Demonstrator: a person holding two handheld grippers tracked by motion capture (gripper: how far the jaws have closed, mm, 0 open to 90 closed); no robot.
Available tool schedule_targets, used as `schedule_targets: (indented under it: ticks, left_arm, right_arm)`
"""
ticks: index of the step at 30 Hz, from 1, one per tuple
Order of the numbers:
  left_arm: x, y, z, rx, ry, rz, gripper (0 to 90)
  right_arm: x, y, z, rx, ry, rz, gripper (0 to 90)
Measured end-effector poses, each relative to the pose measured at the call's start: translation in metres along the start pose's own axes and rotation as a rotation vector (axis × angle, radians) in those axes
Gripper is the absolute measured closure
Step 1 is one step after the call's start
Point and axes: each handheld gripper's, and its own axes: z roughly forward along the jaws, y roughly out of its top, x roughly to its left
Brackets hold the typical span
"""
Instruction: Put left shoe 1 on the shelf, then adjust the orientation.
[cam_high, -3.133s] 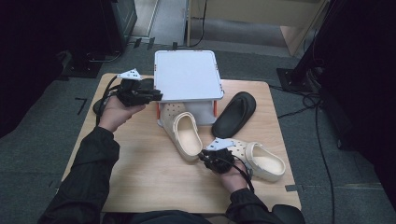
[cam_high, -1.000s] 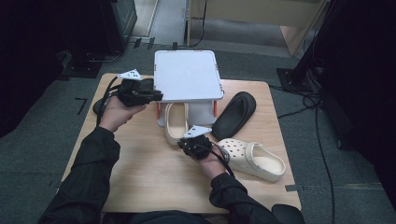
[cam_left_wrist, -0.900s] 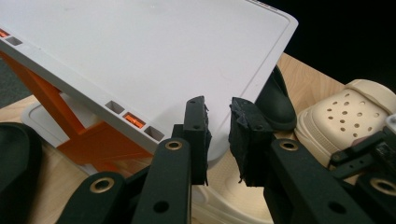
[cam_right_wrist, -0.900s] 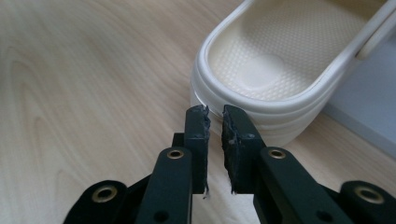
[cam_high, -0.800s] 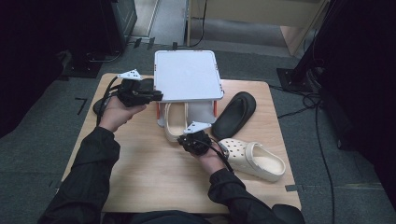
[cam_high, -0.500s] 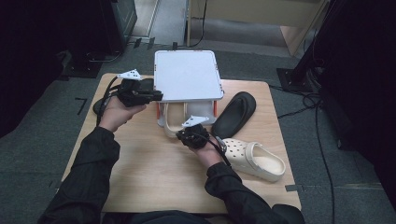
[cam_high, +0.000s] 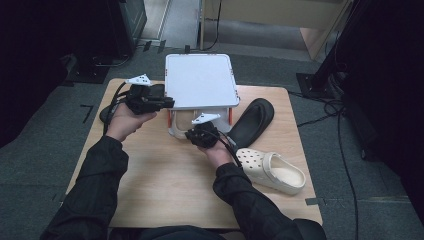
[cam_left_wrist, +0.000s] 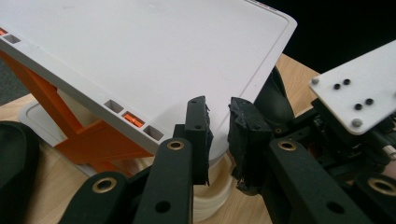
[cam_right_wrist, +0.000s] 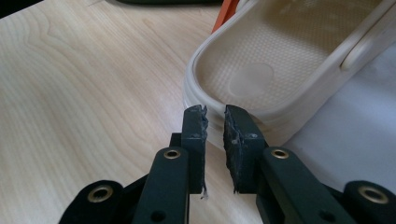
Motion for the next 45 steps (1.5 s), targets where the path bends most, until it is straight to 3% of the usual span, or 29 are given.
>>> schedule_targets:
  ticks: [7,13,19,30,45]
  left_arm:
    - [0.000,0.000,0.000,-0.001,0.000,0.000,77.9]
    - [0.000,0.000,0.000,-0.001,0.000,0.002,77.8]
    - [0.000,0.000,0.000,-0.001,0.001,0.000,77.4]
    - [-0.001,0.000,0.000,-0.003,0.001,-0.005,77.4]
    - [0.000,0.000,0.000,-0.001,-0.003,-0.009,77.4]
  right_arm:
    - [-0.005,0.008,0.011,0.007,-0.003,-0.009,78.0]
    - [-0.007,0.006,0.005,0.000,0.027,0.041,72.3]
    - [-0.007,0.001,-0.013,0.030,0.067,0.047,68.2]
    - [-0.010,-0.015,-0.062,0.023,0.079,0.070,64.4]
    - [-0.021,-0.042,-0.109,0.003,0.032,0.080,62.6]
